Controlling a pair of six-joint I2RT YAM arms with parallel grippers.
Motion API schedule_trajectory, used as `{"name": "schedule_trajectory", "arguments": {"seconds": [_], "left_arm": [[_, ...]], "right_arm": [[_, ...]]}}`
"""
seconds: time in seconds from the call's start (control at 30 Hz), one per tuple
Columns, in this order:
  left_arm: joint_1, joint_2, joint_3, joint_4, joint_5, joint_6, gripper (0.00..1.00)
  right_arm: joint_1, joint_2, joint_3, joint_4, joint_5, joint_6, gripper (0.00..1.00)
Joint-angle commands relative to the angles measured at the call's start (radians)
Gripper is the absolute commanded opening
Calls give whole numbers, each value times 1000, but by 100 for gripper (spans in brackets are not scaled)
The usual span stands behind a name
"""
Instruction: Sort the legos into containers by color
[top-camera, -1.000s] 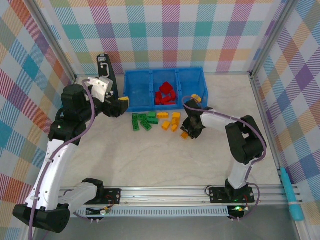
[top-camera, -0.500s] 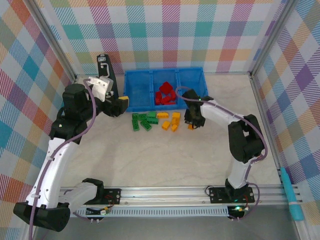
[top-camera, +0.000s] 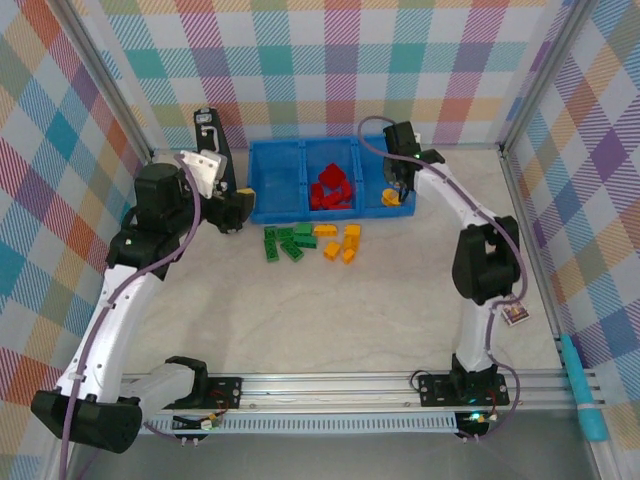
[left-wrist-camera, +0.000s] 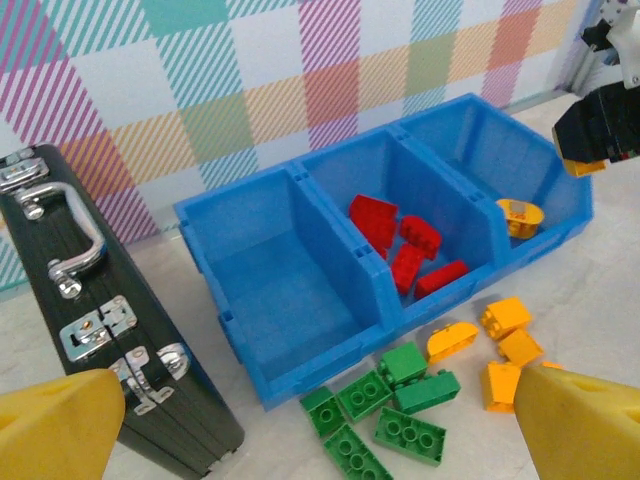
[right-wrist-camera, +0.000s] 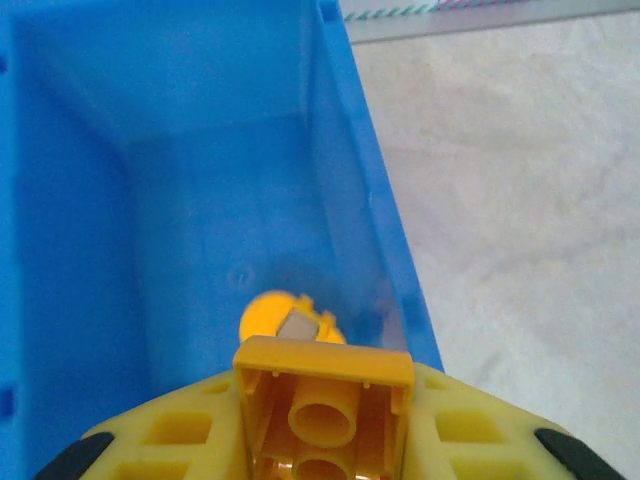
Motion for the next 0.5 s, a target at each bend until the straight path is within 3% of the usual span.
{"name": "schedule_trajectory", "arguments": {"seconds": [0.0, 0.1, 0.47], "left_arm": [[6, 34, -6, 17, -76, 14, 100], [6, 54, -6, 9, -130, 24, 100], [5, 62, -24, 18, -71, 37, 100]], "right_arm": [[-2, 93, 93, 36, 10, -78, 25], [-10, 155, 144, 61, 7, -94, 25], [-26, 398, 430, 21, -28, -152, 29]]}}
